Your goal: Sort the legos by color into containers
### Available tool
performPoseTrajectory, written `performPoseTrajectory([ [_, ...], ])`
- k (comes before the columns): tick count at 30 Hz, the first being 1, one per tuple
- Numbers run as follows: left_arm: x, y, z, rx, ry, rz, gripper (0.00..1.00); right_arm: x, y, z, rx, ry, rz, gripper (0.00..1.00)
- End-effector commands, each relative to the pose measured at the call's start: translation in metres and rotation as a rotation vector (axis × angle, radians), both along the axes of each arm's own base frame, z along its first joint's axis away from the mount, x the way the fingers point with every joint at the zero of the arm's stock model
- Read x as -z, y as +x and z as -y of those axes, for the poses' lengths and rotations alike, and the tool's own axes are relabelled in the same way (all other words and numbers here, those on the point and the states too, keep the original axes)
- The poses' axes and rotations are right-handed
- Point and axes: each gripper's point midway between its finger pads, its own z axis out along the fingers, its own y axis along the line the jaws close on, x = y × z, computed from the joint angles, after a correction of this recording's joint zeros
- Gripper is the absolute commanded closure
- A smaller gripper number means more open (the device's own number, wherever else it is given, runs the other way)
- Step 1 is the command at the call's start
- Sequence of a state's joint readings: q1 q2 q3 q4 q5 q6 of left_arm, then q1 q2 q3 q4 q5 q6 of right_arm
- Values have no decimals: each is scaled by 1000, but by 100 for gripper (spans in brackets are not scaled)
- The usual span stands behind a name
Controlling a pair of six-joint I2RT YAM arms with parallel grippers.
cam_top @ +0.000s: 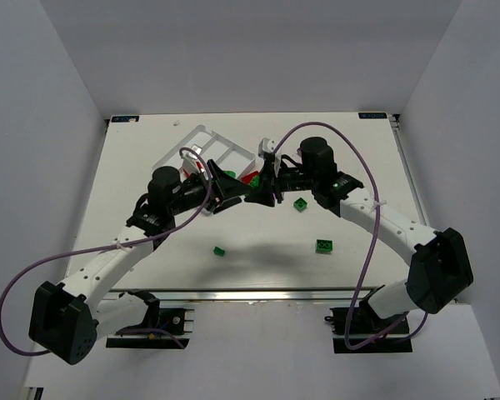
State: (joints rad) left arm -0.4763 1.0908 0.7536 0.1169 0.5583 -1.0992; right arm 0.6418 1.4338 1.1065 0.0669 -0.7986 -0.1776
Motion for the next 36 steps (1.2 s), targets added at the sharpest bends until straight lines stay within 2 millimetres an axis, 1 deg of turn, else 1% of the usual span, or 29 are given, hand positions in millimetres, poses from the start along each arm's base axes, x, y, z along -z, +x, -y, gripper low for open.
performPoseTrajectory([
  [1,-23,3,6,17,-50,34,2,-12,6,-1,8,9,89,100],
  [3,-25,2,7,22,-62,37,2,-10,5,-1,3,3,99,100],
  [7,-22,3,9,31,-59,22,2,-7,2,-2,-7,-1,113,100],
  [14,-24,6,12,40,-75,26,2,-2,-3,-4,-22,-12,133,100],
  [20,-17,8,13,43,-53,9,2,0,-2,-5,-18,-18,138,100],
  [25,-13,9,12,37,-39,-2,9,3,1,-4,-11,-28,146,100],
  [29,-7,10,12,36,-27,-17,11,4,0,-5,-14,-33,153,100],
  [36,-6,12,13,37,-15,-20,12,10,-4,-9,-31,-55,177,100],
])
